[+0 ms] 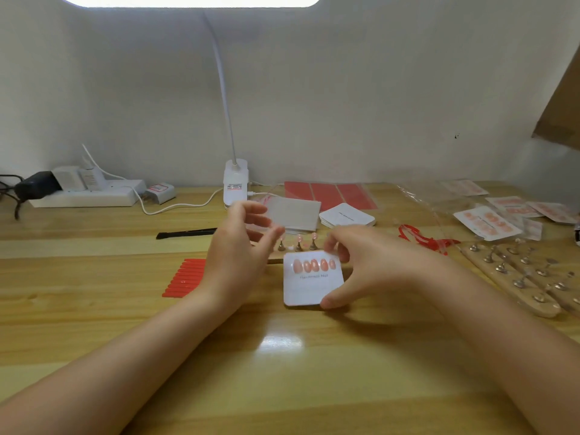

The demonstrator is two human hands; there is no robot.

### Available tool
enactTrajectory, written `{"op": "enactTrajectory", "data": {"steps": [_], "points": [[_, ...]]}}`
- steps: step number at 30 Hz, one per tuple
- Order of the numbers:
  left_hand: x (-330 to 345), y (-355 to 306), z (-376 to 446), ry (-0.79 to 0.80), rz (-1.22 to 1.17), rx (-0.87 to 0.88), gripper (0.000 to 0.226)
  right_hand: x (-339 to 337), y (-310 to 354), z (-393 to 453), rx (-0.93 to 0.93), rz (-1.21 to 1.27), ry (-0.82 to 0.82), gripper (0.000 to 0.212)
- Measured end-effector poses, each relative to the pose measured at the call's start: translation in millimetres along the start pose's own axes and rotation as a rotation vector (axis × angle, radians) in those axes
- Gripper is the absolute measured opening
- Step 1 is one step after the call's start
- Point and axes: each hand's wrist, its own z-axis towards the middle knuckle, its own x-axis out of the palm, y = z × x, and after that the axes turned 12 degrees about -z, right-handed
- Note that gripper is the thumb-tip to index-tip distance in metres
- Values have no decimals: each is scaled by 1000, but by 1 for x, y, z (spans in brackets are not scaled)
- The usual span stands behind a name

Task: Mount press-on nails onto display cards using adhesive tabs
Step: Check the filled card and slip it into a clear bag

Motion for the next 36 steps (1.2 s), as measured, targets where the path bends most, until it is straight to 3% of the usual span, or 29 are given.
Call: {"op": "enactTrajectory", "data": {"steps": [4,9,15,18,20,21,23,25,31,36], "points": [[-9,-14,11,-101,-257,-136,24,-16,-1,-4,-16,8,-288,75],[-6,-28,9,-38,-533,-211,20,-22,5,-9,-26,6,-560,75],[-3,-34,6,-58,-573,-166,25,-20,14,-10,-81,132,-635,89],[-5,-35,6,-112,-564,-140,27,-18,20,-9,-51,431,-567,112],[-5,-35,6,-133,-556,-121,28,-18,24,-10,-5,744,-440,115],[-5,-35,5,-136,-548,-108,28,-17,25,-9,-1,934,-359,105],[-3,-36,3,-128,-514,-65,29,-16,25,-6,-51,1318,-203,62],[-2,-37,0,-100,-472,-3,28,-16,29,-6,-75,1491,-143,22],[-2,-39,-2,-32,-395,144,27,-16,28,-5,-49,1573,-176,23],[-8,-38,1,-45,-188,333,26,-26,23,-8,-6,1591,-230,14]]}}
